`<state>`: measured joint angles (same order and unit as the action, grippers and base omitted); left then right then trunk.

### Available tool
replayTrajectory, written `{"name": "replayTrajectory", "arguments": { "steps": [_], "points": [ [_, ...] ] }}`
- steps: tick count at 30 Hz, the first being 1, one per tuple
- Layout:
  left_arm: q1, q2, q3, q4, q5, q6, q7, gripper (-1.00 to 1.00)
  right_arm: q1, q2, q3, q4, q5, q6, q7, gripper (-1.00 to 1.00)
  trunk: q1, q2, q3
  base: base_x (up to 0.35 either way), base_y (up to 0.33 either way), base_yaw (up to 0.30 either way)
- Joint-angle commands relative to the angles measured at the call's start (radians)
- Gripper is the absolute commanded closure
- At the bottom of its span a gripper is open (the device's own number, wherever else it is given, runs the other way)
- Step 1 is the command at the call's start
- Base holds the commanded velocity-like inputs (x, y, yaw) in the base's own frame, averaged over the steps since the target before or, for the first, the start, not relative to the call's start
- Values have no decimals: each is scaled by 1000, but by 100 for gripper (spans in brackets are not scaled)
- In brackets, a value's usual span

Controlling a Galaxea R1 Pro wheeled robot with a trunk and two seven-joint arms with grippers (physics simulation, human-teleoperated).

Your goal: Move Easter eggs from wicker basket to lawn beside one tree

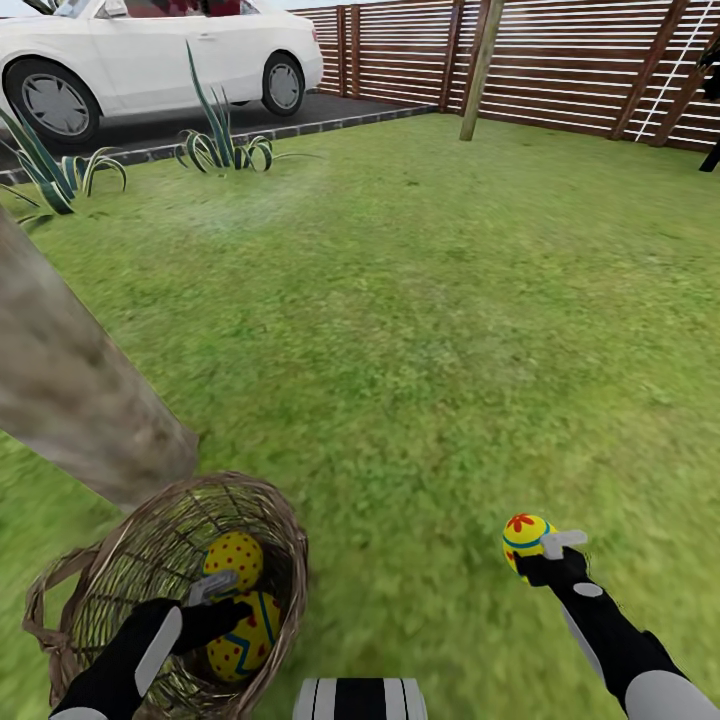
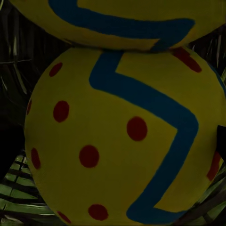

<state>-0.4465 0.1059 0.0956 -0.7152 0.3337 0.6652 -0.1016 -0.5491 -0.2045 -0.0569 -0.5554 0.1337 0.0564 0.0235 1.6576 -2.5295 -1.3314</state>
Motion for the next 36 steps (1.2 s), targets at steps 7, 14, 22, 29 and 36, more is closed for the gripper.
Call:
{"name": "replayTrajectory", "arguments": {
  "steps": [7,14,22,29,36],
  "points": [
    [-1,11,7,-1,-24,7,-10,100,0,5,8,37,12,5,39,100,-2,1,19,0,0,0],
    [-1,12,9,-4,-19,7,-8,100,0,7,11,204,12,5,44,100,-6,3,46,-81,0,0],
    [0,11,7,-3,-20,7,-6,100,0,3,8,204,11,2,45,100,-9,4,77,-1,0,0],
    [0,10,7,-3,-21,7,-4,100,0,2,8,59,14,132,53,100,-12,6,104,0,0,2],
    [-1,9,6,-3,-22,7,-3,100,0,3,9,38,12,148,55,100,-16,8,131,0,0,0]
  ]
}}
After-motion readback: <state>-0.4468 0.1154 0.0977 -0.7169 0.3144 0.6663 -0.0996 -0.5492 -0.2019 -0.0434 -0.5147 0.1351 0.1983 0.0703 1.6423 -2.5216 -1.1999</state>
